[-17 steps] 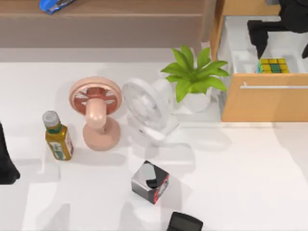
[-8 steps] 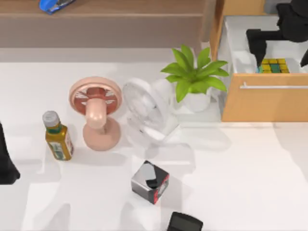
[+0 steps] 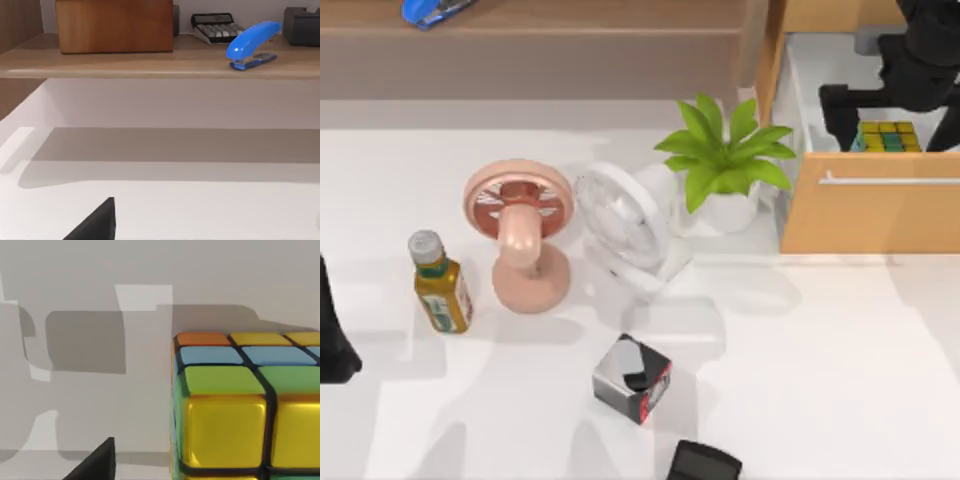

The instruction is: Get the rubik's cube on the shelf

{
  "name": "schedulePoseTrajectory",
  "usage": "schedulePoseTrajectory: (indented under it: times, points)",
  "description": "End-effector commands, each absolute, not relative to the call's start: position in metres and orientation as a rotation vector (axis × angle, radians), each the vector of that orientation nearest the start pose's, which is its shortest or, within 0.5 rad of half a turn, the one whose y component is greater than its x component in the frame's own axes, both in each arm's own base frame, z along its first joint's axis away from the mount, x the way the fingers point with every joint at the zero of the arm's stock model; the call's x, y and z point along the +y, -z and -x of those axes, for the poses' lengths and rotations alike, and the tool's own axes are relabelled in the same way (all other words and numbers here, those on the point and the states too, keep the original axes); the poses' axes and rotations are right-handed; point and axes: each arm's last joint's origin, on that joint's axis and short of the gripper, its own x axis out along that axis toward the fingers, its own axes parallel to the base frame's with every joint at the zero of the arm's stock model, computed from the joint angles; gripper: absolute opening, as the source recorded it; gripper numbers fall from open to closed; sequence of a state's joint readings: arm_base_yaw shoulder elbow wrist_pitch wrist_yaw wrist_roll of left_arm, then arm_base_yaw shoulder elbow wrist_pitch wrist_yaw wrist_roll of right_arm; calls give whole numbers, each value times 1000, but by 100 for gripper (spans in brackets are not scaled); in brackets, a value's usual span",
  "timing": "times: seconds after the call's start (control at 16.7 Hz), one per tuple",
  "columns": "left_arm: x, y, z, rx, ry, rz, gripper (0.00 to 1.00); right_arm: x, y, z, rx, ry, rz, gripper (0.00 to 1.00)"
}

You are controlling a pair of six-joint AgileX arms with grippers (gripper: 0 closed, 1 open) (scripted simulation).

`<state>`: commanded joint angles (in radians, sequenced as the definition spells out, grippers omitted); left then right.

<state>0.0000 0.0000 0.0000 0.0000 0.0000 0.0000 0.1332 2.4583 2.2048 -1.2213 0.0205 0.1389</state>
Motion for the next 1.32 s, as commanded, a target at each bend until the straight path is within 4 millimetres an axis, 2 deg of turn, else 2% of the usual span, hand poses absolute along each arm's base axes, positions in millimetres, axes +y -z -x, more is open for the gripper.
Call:
schedulePoseTrajectory:
  times: [0.3,1.08,1.32]
  points:
    - [-1,-160,-106,0,0,0,100,71,-163,-489,1471,-6,5,100]
    - [-1,-160,-106,0,0,0,100,71,-163,-489,1471,-6,5,2]
    - [-1,-160,-106,0,0,0,100,71,-163,-489,1471,-6,5,0]
